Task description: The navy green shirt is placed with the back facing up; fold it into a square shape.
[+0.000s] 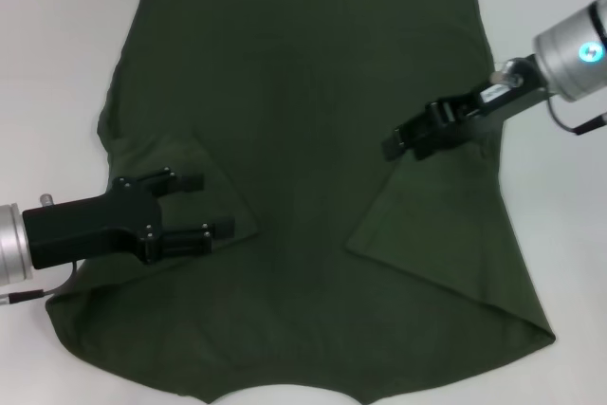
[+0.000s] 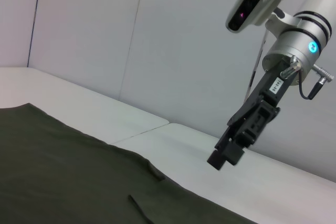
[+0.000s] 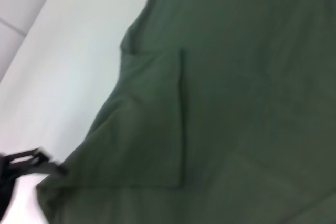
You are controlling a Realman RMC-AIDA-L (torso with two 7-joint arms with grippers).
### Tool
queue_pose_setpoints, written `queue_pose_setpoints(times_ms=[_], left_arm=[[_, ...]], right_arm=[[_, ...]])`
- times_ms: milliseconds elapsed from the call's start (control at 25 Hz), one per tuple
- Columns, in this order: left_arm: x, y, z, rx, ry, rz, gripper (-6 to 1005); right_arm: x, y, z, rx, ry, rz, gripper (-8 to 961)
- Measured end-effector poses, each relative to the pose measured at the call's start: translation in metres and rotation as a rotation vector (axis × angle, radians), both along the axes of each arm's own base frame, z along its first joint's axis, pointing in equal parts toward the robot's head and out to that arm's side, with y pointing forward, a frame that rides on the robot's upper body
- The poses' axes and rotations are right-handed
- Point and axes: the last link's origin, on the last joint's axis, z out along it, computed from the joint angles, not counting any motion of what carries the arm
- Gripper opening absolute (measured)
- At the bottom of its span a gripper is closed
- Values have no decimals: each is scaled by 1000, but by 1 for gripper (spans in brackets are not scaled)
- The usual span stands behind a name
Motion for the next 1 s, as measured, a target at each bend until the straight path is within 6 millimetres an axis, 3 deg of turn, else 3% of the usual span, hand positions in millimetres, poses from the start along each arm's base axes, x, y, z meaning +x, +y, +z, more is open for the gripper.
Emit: queue_pose_setpoints(times_ms=[280, 520, 720, 920, 960, 1000], left_arm=[[-1, -1, 2, -8, -5, 12, 839], [1, 2, 15, -105, -64, 120, 837], [-1, 2, 43, -276, -152, 321, 835], [-26, -7, 72, -382, -164, 594, 834], [-38, -12, 79, -403, -161, 704, 834], [-38, -12, 79, -403, -161, 704, 833]], right_arm=[[34, 6, 29, 142, 39, -18, 694], [44, -9, 44, 132, 162, -1, 924], [47, -22, 47, 57, 169, 21, 924], [49, -26, 48, 17, 141, 48, 924], [49, -27, 47, 9, 133, 51, 924], [50, -28, 46, 1, 126, 53, 923]])
